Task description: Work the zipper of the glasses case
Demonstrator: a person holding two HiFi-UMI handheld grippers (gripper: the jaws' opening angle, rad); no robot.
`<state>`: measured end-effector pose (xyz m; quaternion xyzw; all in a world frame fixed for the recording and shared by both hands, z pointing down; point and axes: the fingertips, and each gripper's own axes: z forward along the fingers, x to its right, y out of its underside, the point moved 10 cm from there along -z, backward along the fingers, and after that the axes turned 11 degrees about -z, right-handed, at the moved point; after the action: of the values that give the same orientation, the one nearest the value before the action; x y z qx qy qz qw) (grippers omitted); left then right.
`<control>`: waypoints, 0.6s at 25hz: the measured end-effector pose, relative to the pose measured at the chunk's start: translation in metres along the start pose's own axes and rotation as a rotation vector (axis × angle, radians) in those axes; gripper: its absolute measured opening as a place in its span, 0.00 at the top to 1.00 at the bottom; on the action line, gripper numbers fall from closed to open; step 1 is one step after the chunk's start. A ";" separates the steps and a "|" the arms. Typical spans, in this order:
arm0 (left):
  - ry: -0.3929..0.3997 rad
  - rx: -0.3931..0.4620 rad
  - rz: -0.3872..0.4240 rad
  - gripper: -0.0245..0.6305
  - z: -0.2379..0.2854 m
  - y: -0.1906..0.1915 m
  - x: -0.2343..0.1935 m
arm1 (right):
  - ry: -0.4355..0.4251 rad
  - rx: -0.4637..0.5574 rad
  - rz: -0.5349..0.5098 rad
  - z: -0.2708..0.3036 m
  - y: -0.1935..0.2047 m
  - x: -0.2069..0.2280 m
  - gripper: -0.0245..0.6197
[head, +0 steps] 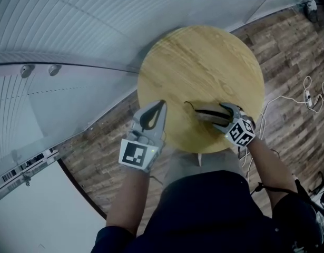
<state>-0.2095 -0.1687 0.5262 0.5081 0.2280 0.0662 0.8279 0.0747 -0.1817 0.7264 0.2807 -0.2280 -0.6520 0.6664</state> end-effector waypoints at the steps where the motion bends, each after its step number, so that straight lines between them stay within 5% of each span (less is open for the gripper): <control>1: -0.003 -0.004 -0.006 0.96 0.000 0.001 -0.002 | 0.000 -0.001 0.005 0.002 0.000 0.001 0.43; 15: 0.062 -0.039 -0.053 0.96 -0.019 0.007 -0.020 | 0.137 0.224 0.224 -0.049 -0.032 0.017 0.51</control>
<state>-0.2353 -0.1566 0.5311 0.4834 0.2658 0.0644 0.8316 0.0849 -0.1941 0.6674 0.3698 -0.2832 -0.5236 0.7133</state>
